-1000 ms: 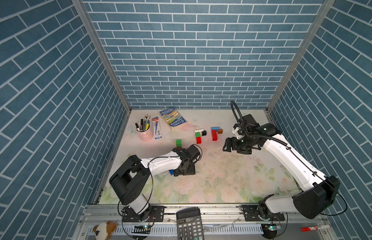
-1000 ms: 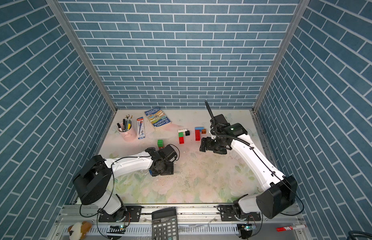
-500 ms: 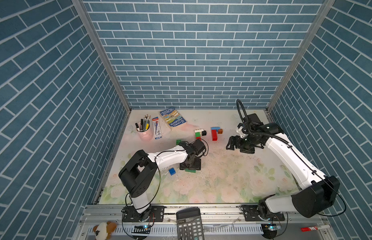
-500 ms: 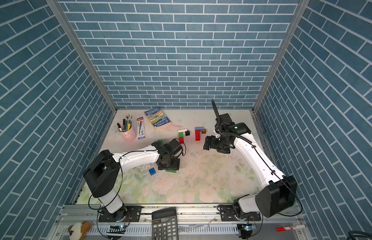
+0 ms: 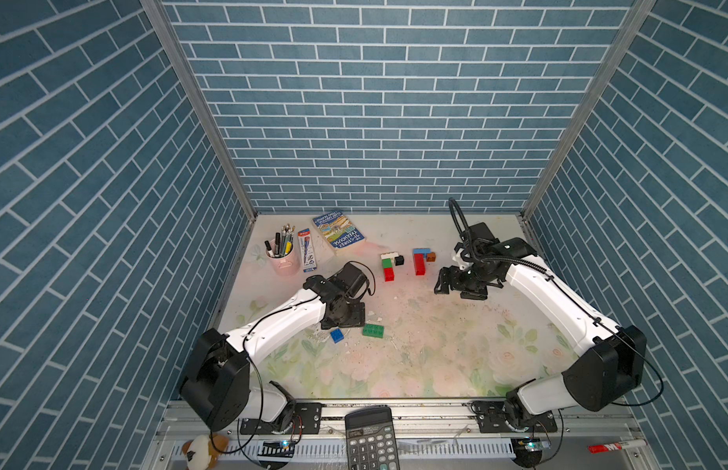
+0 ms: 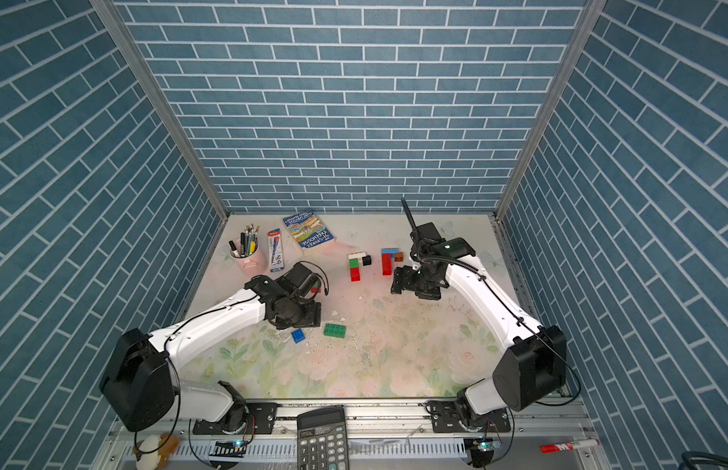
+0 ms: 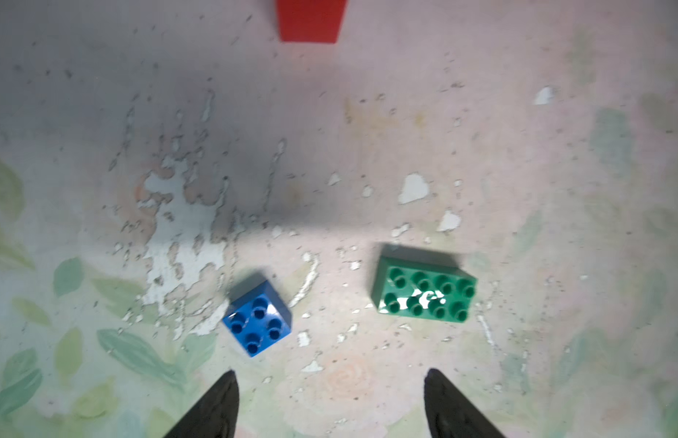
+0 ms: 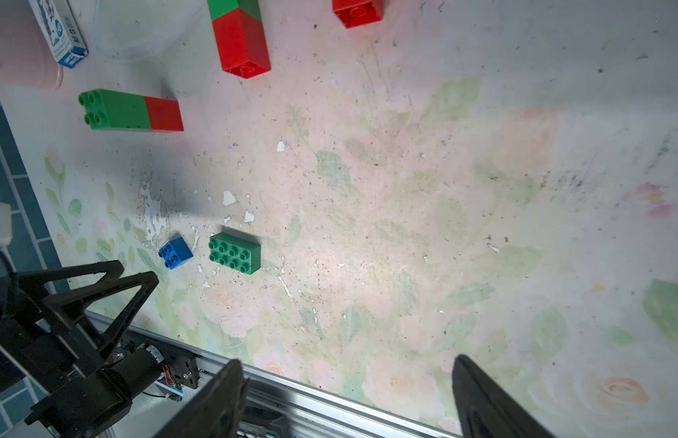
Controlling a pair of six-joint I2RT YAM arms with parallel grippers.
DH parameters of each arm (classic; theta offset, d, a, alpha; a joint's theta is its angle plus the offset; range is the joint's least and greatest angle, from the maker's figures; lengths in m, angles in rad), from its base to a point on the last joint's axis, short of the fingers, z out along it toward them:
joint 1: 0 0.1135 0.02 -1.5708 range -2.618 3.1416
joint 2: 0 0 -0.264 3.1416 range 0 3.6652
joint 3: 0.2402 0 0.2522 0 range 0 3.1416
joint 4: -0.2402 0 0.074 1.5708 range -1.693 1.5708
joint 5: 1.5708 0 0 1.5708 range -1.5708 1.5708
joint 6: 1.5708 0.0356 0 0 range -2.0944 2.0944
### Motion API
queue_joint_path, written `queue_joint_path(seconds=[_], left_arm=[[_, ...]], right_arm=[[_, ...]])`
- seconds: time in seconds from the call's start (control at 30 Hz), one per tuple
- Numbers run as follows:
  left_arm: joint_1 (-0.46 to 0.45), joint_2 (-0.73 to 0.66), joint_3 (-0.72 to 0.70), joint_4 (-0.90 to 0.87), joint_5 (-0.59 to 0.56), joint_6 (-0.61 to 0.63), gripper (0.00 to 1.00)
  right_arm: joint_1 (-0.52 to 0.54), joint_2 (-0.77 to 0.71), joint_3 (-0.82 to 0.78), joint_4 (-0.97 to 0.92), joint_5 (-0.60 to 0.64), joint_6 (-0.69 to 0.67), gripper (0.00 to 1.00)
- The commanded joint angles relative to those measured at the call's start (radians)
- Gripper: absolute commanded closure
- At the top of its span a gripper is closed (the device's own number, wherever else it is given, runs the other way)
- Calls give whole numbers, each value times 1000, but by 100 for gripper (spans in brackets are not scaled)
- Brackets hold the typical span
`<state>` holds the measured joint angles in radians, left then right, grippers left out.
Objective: Assemble the letter r with lego
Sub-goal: Move the lego brick at the center of the board.
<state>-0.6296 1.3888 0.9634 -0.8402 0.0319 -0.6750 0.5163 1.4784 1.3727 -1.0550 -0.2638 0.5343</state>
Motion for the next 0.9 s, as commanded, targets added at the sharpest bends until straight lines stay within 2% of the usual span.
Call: queue_joint_path(seconds=[0.0,0.2,0.47,0.67,0.87], left_arm=[[20,-13,-57,-37,20,28,21],[53,-22,-121,-16,9,48,20],[59,10,-145,80,31,-79,18],[55,71,-135,123,-4,-164,24],[36,139,-79,77,-60,-211,30]], right_arm=[[63,17,-9,44,31,105,15],[96,-16,-29,58,70,176,16],[97,-21,19,-13,120,126,17],[90,-15,56,-56,142,52,17],[32,-54,35,-60,120,1,18]])
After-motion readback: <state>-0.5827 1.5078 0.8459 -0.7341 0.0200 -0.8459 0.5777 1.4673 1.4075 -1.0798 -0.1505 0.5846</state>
